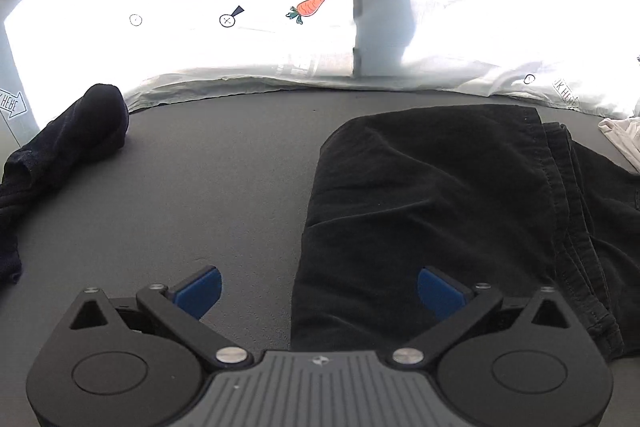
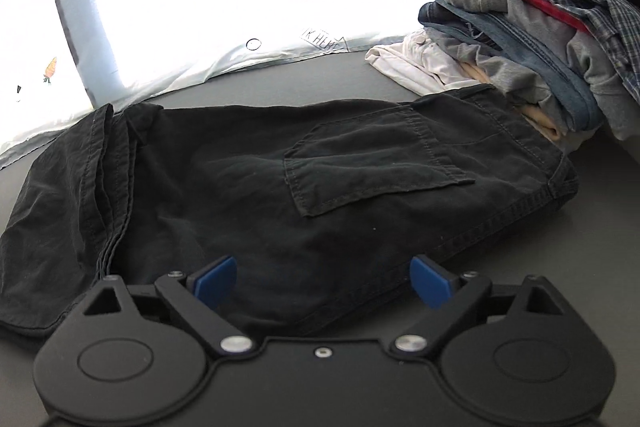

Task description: Fold clothes

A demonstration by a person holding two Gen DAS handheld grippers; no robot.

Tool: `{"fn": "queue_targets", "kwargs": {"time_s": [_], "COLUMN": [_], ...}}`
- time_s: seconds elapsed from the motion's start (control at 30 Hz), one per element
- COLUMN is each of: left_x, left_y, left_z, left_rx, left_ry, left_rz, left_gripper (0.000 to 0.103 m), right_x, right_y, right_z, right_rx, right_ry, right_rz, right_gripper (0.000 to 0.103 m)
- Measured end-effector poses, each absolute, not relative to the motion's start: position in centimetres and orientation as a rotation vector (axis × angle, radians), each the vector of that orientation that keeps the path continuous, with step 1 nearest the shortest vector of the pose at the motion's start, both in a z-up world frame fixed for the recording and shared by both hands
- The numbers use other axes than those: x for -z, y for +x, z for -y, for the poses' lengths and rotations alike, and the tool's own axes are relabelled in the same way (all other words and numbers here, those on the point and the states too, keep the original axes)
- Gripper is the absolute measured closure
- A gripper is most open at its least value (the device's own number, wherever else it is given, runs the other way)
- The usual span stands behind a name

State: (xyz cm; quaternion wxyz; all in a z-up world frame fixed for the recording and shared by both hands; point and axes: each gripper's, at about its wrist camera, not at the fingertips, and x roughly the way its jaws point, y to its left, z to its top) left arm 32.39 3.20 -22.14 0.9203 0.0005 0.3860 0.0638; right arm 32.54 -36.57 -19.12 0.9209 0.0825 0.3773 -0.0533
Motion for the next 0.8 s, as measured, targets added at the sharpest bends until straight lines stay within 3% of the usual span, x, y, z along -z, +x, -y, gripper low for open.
{"fn": "queue_targets", "kwargs": {"time_s": [0.23,0.37,0.43,0.57,0.63,0.7,0.8], "left_x": [26.2,28.0,28.1,28.4,28.6,28.6,28.6], "left_y": [34.8,35.5,35.7,35.2,34.8,34.7,34.9], "left_z": [2.4,3.5,3.2,2.5,2.5,2.6,2.6], "left_rx": [-0.069,-0.088,-0.089,-0.075,-0.076,-0.083,-0.095], "left_ry": [0.054,0.102,0.076,0.034,0.027,0.024,0.014], "left_rz": [-0.912,-0.941,-0.952,-0.937,-0.919,-0.914,-0.918], "left_gripper": [0.0,0.0,0.0,0.0,0.0,0.0,0.0], "right_x": [21.5,22.4,22.7,24.1,25.2,26.7,28.3], "right_y": [33.8,35.5,36.4,35.8,34.1,32.6,31.7], "right_z": [47.1,51.2,52.5,54.3,55.3,56.6,57.5], "right_rx": [0.33,0.371,0.384,0.403,0.396,0.392,0.363], "right_ry": [0.515,0.663,0.715,0.929,1.089,1.261,1.419], "right_rz": [-0.74,-0.695,-0.668,-0.595,-0.513,-0.454,-0.409], "right_gripper": [0.006,0.011,0.028,0.029,0.037,0.072,0.074]}}
